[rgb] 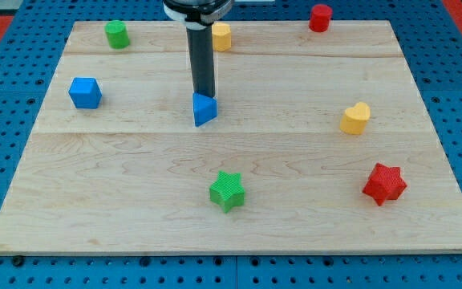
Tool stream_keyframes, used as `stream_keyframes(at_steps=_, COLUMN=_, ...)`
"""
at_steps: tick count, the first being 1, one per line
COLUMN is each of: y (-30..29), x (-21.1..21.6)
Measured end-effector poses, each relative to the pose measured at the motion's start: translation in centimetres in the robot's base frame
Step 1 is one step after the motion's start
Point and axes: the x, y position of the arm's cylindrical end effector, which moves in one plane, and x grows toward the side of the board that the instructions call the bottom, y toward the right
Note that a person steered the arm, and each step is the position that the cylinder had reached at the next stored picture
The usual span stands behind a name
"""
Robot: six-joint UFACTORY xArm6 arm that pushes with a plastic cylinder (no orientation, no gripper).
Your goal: Slide blue triangle closer to blue cube
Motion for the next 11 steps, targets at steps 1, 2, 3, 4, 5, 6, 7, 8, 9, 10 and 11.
stream_keyframes(at_steps=1, y=0.3, x=0.9)
stream_keyframes(at_steps=2, y=0.1, x=4.3)
stream_keyframes(at_steps=3, y=0.5, x=7.2)
stream_keyframes(at_steps=4, y=2.3, x=9.3)
stream_keyframes(at_steps=5, y=1.2, x=12.8)
stream_keyframes(at_steps=6, y=-3.5, x=12.7)
stream_keyframes(at_steps=7, y=-2.3, x=7.8)
stream_keyframes(at_steps=8, y=-2.3, x=4.0)
stream_keyframes(at_steps=9, y=-3.1, x=5.0)
stream_keyframes(at_steps=10, y=-1.4, x=6.7)
stream_keyframes(at_steps=11, y=-1.8, x=9.0)
